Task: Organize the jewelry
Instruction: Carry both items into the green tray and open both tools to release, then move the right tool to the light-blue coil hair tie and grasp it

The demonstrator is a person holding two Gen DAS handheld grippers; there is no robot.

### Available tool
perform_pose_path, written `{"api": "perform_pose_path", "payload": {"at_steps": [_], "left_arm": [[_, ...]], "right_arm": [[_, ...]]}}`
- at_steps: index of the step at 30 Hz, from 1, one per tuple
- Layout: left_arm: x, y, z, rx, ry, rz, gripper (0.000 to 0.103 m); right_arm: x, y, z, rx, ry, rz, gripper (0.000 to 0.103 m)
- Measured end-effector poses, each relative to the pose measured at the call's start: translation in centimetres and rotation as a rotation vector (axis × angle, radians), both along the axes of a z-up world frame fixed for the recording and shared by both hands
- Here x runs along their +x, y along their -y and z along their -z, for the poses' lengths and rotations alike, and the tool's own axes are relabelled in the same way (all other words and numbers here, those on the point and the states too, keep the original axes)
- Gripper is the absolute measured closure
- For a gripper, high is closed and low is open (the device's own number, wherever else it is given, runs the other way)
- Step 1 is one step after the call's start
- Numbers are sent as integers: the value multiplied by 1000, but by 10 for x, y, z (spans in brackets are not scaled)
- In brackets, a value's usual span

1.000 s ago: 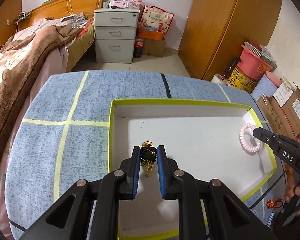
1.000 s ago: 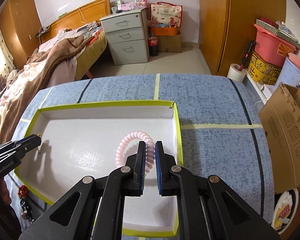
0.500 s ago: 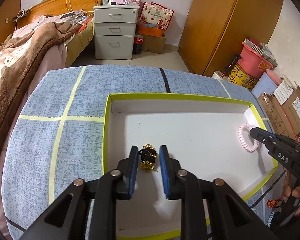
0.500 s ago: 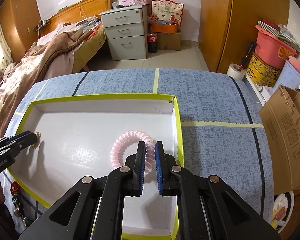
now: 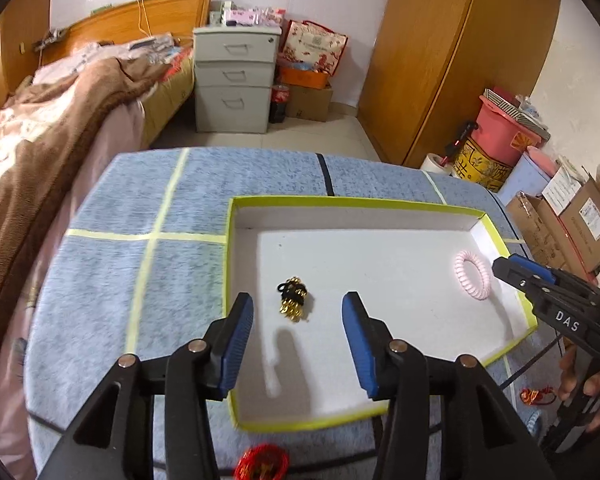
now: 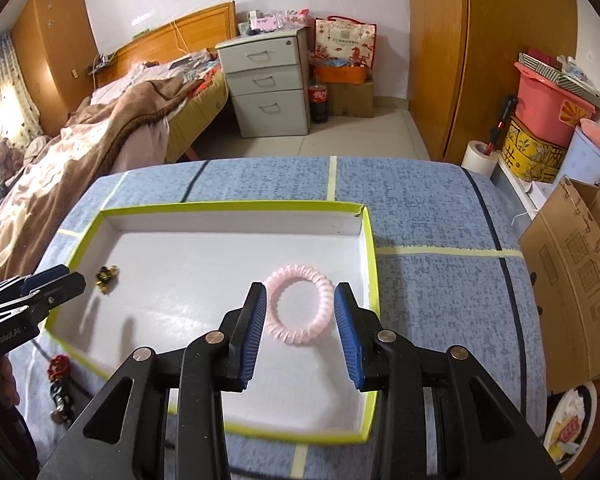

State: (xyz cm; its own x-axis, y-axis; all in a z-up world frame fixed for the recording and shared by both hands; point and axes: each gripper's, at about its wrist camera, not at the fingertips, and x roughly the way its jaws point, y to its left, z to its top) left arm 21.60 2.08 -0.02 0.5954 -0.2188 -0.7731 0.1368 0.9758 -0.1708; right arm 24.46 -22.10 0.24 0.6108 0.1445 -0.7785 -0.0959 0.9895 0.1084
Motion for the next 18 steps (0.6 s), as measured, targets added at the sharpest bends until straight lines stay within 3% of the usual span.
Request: {"api": "perform_pose_path", "payload": {"at_steps": [11, 18], "left_arm": [[-64, -15, -8, -21, 50, 0, 51], [-99, -23, -5, -24, 66, -7, 51]], "right_arm": [[-65, 13, -23, 18, 67, -24, 67], [-104, 28, -16, 15, 58, -14, 67]]}}
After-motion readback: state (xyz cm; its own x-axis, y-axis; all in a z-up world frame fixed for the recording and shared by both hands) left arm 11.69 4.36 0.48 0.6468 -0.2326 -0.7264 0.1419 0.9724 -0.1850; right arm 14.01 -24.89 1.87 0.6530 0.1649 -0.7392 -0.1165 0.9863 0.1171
